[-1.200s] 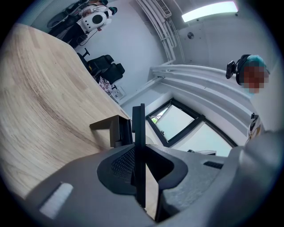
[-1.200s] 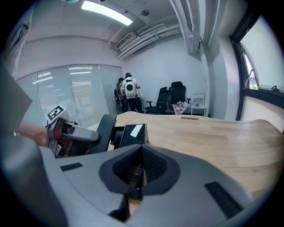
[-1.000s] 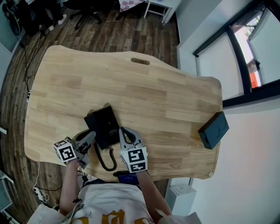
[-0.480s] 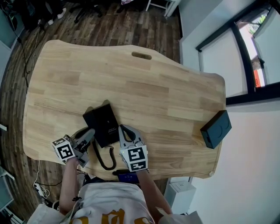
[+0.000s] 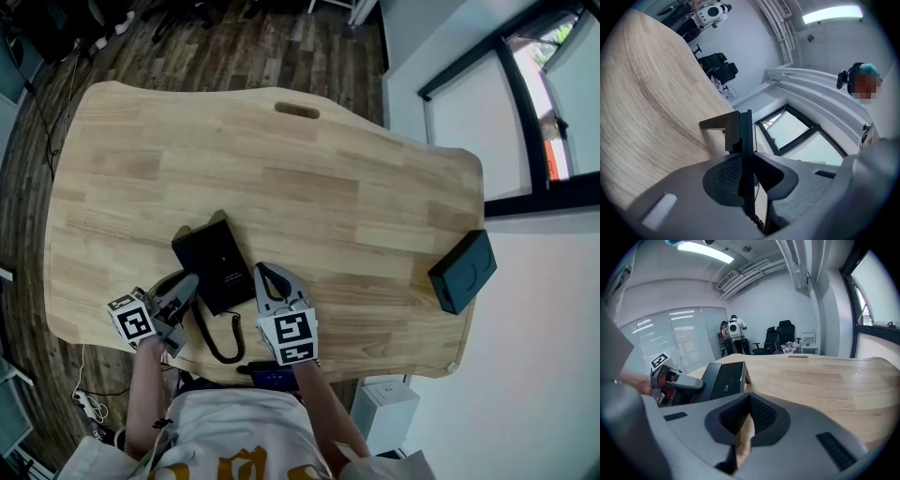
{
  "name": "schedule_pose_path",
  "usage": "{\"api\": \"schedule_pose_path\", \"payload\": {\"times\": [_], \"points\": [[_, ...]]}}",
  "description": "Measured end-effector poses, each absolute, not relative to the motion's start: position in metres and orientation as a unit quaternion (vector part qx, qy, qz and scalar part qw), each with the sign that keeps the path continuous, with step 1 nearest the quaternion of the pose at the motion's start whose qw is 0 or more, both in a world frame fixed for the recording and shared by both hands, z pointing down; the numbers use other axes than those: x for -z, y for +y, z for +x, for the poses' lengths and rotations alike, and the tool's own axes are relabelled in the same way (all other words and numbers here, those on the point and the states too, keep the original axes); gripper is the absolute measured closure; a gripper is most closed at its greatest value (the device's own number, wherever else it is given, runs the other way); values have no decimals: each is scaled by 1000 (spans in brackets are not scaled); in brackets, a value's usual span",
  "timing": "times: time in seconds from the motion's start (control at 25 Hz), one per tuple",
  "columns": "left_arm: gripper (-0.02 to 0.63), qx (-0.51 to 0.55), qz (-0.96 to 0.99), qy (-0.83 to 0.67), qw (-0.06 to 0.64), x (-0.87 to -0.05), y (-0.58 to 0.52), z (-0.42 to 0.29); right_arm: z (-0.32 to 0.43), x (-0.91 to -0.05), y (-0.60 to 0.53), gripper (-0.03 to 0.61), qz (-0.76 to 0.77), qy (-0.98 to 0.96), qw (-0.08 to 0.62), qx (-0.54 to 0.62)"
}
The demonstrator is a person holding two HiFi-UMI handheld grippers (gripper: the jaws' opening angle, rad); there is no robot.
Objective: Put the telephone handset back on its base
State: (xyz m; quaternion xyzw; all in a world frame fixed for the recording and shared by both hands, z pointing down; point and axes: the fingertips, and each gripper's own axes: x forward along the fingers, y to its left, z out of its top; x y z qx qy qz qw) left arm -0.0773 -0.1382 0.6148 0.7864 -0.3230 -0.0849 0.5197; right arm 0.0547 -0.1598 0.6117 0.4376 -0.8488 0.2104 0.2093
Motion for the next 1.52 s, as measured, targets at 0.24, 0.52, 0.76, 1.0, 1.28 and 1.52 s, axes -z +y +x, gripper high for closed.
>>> {"api": "schedule_pose_path", "payload": {"times": [0.24,0.52,0.76,1.0,1.28,1.52], "points": [[543,90,778,-324,531,-619,-140,-79,59,-613,-161,572,442,-846,211,-213],[543,88,773,-327,536,-620,-140,-78,55,-618,-159,572,440,-845,213,-216],[541,66,767,-342,539,-623,-142,-77,47,-619,-159,572,433,-849,212,-217],[535,37,777,-349,522,-626,-142,-80,48,-621,-160,572,434,-848,216,-216],[529,31,779,-348,521,-629,-142,-80,44,-619,-159,572,428,-850,215,-217],[431,-1,773,-373,513,-638,-143,-86,48,-618,-159,572,432,-848,215,-220]]}}
